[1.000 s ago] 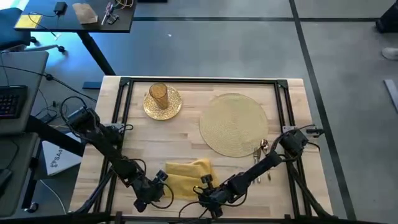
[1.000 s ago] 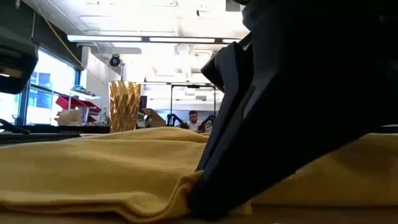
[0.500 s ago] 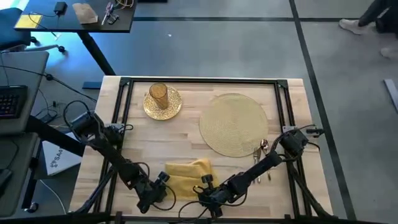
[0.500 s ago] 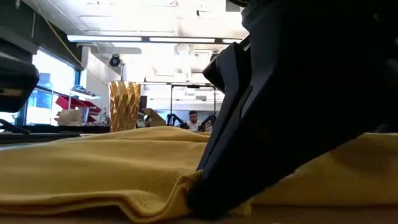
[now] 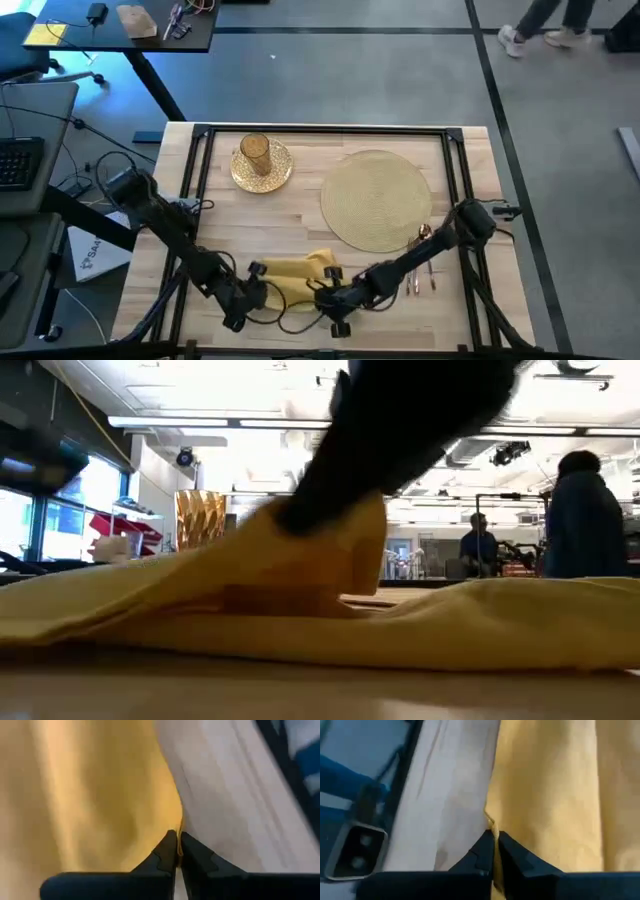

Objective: Set table place
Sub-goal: Fold the yellow table napkin

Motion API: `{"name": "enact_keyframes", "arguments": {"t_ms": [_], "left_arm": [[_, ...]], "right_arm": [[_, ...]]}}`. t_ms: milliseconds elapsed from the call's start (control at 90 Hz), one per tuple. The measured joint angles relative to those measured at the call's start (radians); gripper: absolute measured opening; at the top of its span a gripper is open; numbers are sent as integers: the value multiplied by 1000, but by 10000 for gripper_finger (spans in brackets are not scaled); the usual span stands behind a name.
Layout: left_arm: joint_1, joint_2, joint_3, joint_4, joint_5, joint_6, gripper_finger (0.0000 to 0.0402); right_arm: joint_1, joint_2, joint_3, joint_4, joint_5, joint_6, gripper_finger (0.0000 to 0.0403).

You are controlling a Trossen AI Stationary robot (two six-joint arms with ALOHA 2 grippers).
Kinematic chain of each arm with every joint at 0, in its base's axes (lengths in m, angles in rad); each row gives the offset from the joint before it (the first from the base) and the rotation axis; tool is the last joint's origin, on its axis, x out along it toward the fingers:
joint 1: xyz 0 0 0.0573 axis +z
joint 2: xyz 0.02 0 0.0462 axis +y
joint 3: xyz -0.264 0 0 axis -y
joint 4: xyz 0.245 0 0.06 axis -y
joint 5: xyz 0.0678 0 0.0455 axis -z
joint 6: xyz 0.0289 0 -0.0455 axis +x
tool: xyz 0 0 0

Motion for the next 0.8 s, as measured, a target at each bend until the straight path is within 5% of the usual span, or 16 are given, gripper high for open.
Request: {"name": "enact_keyframes", "arguments": {"t_ms": [144,267,522,800], "left_arm": [[25,-125,42,-120,-58,-24,0],[55,-229,46,-196,-176,-116,0],[186,-345,47,-380,-494,-259,0],[412,-337,-78,-364,-532,-169,0]], "right_arm": [[-70,-63,2,1,-181,-3,0],[-126,-110,2,-24,-215,-4,0],[-280,-169,4,-139,19,-9,0],[-475,-139,4,-181,188,-202,0]]}}
